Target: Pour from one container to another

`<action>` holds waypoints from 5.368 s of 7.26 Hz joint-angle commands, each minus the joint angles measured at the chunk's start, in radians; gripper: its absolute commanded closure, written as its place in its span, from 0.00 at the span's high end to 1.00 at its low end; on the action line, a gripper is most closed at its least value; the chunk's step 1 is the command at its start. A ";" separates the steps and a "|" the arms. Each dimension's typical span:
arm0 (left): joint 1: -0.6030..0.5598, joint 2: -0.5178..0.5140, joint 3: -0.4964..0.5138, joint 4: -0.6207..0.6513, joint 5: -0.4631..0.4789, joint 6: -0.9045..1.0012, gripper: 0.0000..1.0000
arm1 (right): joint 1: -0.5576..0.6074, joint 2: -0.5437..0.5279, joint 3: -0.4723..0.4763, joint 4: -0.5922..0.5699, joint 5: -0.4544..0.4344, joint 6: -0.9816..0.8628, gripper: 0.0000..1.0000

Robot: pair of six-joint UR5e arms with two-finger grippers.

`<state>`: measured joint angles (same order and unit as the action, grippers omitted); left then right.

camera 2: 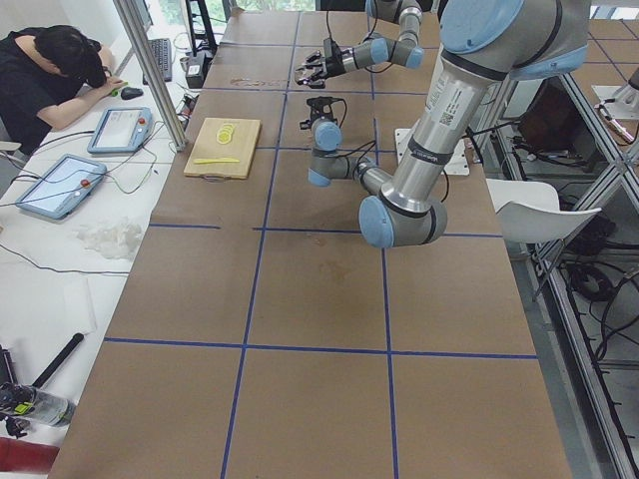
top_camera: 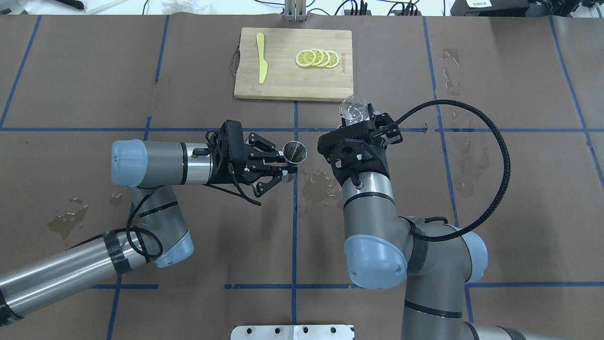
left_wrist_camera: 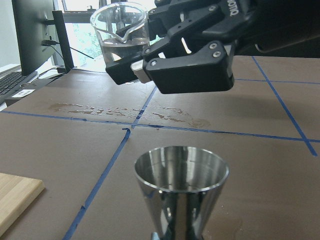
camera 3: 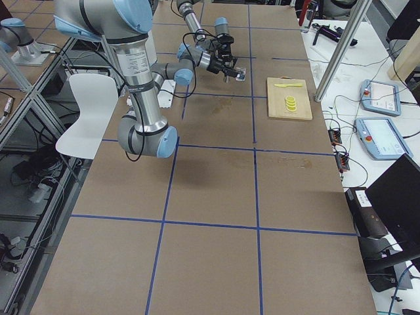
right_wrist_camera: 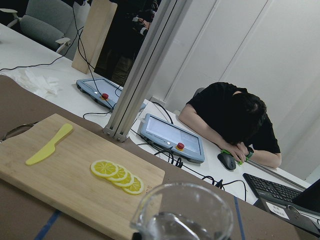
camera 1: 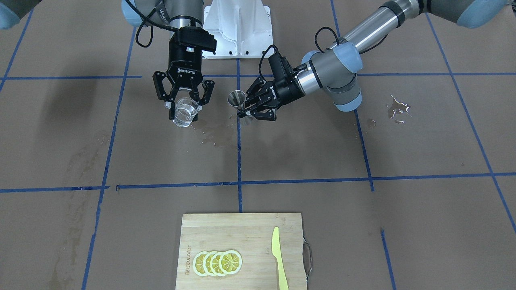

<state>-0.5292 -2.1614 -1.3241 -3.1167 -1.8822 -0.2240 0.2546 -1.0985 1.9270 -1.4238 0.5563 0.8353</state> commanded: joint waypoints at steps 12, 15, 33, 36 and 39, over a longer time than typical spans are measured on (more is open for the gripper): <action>0.015 -0.031 0.019 0.010 0.054 0.000 0.00 | -0.040 0.009 0.021 -0.109 -0.001 -0.120 0.00; 0.015 -0.031 0.019 0.009 0.055 0.000 0.00 | -0.058 0.038 0.023 -0.180 -0.021 -0.127 0.00; 0.018 -0.031 0.019 0.009 0.054 -0.002 0.00 | -0.101 0.137 -0.036 -0.348 -0.142 -0.357 0.00; 0.020 -0.031 0.017 0.009 0.055 -0.002 0.00 | -0.100 0.140 -0.037 -0.363 -0.160 -0.412 0.00; 0.025 -0.031 0.017 0.009 0.060 -0.002 0.00 | -0.100 0.143 -0.037 -0.383 -0.170 -0.455 0.00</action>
<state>-0.5070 -2.1921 -1.3068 -3.1078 -1.8247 -0.2255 0.1549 -0.9568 1.8899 -1.8018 0.3921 0.3993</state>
